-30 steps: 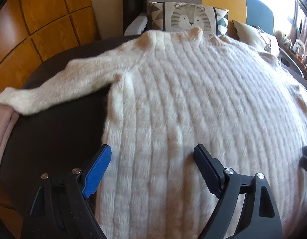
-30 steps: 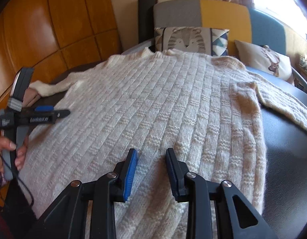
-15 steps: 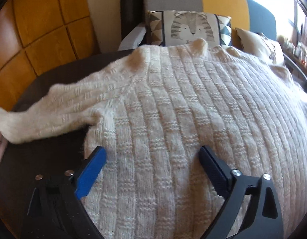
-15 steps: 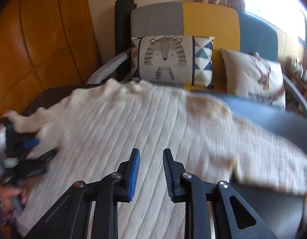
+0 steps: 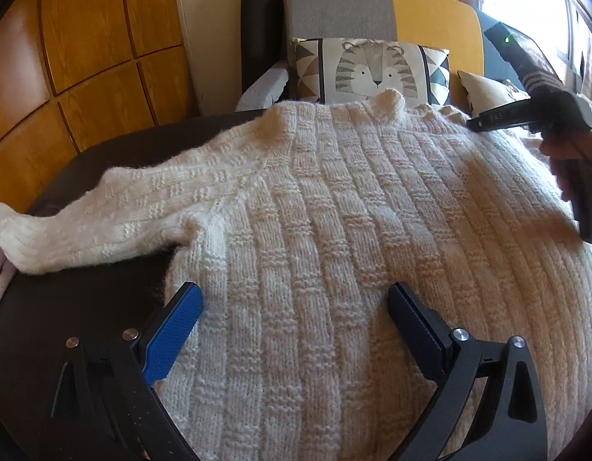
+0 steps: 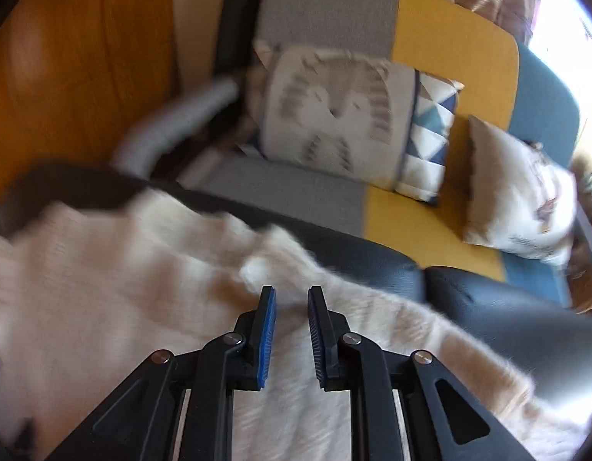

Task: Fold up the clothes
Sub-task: 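Move the right gripper across the sweater toward the other sleeve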

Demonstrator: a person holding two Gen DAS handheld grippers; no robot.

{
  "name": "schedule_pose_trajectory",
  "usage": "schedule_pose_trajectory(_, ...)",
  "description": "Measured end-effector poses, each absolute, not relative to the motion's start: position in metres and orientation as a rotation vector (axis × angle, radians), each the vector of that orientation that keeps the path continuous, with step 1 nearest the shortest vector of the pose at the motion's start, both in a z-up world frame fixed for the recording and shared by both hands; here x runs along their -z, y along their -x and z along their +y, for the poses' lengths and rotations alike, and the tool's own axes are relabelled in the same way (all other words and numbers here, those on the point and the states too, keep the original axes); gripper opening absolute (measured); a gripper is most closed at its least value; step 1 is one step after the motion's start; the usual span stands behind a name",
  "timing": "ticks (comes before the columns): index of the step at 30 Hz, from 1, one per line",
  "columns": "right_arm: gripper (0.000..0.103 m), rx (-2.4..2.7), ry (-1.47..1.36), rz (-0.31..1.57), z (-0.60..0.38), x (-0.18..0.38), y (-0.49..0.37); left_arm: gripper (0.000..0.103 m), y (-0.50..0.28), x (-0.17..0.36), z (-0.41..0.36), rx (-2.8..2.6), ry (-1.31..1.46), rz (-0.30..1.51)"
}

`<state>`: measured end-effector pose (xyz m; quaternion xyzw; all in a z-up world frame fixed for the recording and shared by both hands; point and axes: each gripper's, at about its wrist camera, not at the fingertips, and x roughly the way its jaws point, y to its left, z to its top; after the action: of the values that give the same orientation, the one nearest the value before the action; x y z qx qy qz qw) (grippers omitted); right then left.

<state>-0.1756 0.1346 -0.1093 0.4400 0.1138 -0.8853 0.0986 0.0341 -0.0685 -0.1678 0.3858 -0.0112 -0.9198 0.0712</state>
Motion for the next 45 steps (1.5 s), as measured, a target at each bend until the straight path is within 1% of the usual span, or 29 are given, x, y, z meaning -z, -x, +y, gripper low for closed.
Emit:
schedule_pose_trajectory(4,0.014,2.672,-1.259,0.344,0.140,0.115,0.181,0.099,-0.034,0.168,-0.070,2.769,-1.153,-0.023)
schedule_pose_trajectory(5,0.014,2.674,-1.258,0.358,0.139,0.115,0.181,0.099,-0.035,0.168,-0.070,2.769,-1.151,-0.022)
schedule_pose_trajectory(6,0.017,2.674,-1.261,0.371,0.138,0.114,0.182,0.099,-0.035,0.168,-0.071,2.769,-1.150,-0.021)
schedule_pose_trajectory(7,0.017,2.672,-1.262,0.366,0.136,0.111,0.181,0.099,-0.036,0.168,-0.070,2.770,-1.149,-0.019)
schedule_pose_trajectory(9,0.017,2.655,-1.226,0.275,0.132,0.101,0.174,0.100,-0.037,0.167,-0.071,2.771,-1.147,-0.016)
schedule_pose_trajectory(10,0.017,2.632,-1.156,0.193,0.127,0.093,0.167,0.100,-0.037,0.167,-0.071,2.771,-1.146,-0.015)
schedule_pose_trajectory(11,0.017,2.606,-1.108,0.157,0.120,0.087,0.163,0.100,-0.036,0.167,-0.071,2.771,-1.145,-0.016)
schedule_pose_trajectory(13,0.017,2.518,-1.043,0.186,0.091,0.081,0.156,0.100,-0.037,0.167,-0.071,2.772,-1.143,-0.017)
schedule_pose_trajectory(16,0.017,2.410,-1.033,0.291,0.046,0.087,0.154,0.099,-0.037,0.167,-0.072,2.772,-1.140,-0.015)
schedule_pose_trajectory(18,0.017,2.393,-1.048,0.352,0.025,0.095,0.159,0.099,-0.037,0.167,-0.071,2.769,-1.135,-0.019)
schedule_pose_trajectory(21,0.016,2.400,-1.140,0.360,0.016,0.112,0.180,0.100,-0.037,0.167,-0.072,2.769,-1.126,-0.017)
schedule_pose_trajectory(22,0.015,2.413,-1.177,0.343,0.017,0.118,0.189,0.100,-0.037,0.167,-0.073,2.769,-1.124,-0.010)
schedule_pose_trajectory(26,0.015,2.450,-1.193,0.158,0.026,0.122,0.207,0.099,-0.039,0.167,-0.075,2.764,-1.113,-0.008)
schedule_pose_trajectory(28,0.015,2.446,-1.187,0.119,0.029,0.121,0.208,0.100,-0.040,0.168,-0.076,2.767,-1.110,-0.004)
schedule_pose_trajectory(32,0.019,2.425,-1.193,0.103,0.035,0.109,0.205,0.100,-0.042,0.168,-0.076,2.768,-1.111,-0.001)
schedule_pose_trajectory(34,0.022,2.440,-1.128,0.086,0.045,0.095,0.187,0.100,-0.041,0.167,-0.076,2.766,-1.111,-0.005)
schedule_pose_trajectory(35,0.025,2.468,-1.093,0.115,0.053,0.089,0.176,0.100,-0.041,0.167,-0.075,2.766,-1.111,-0.008)
schedule_pose_trajectory(38,0.026,2.564,-1.034,0.209,0.082,0.074,0.147,0.100,-0.040,0.167,-0.073,2.763,-1.108,-0.015)
schedule_pose_trajectory(42,0.026,2.684,-1.178,0.213,0.138,0.085,0.146,0.100,-0.040,0.167,-0.072,2.761,-1.104,-0.021)
schedule_pose_trajectory(43,0.026,2.716,-1.224,0.194,0.151,0.091,0.150,0.100,-0.040,0.167,-0.072,2.761,-1.103,-0.022)
schedule_pose_trajectory(45,0.027,2.733,-1.285,0.081,0.176,0.103,0.159,0.100,-0.040,0.167,-0.072,2.760,-1.101,-0.022)
